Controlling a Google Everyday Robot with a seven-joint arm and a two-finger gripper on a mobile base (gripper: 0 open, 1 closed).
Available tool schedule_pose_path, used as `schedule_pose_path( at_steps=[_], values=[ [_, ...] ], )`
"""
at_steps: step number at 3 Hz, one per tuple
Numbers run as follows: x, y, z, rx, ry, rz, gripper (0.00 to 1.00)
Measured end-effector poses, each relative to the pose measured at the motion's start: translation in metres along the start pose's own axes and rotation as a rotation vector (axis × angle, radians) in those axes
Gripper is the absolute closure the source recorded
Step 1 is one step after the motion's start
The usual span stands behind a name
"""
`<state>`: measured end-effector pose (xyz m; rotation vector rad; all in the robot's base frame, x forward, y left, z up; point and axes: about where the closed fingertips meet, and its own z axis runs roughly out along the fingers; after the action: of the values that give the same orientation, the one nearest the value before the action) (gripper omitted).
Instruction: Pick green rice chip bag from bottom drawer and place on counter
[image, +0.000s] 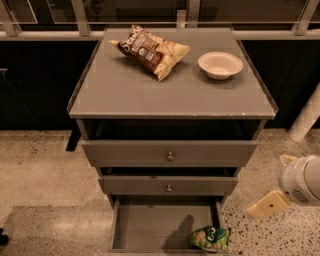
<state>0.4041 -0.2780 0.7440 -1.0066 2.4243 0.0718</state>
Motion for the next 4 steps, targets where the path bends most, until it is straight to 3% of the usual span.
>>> schedule_pose_path(
  at_steps=[1,2,4],
  values=[
    [-0.001,0.000,-0.008,-0.001,-0.073,0.010,0.00],
    [0.032,0.006,0.006,0.001,-0.162,0.068,0.00],
    [0.103,0.004,0.097,-0.039,-0.158,0.239,0.00]
  ],
)
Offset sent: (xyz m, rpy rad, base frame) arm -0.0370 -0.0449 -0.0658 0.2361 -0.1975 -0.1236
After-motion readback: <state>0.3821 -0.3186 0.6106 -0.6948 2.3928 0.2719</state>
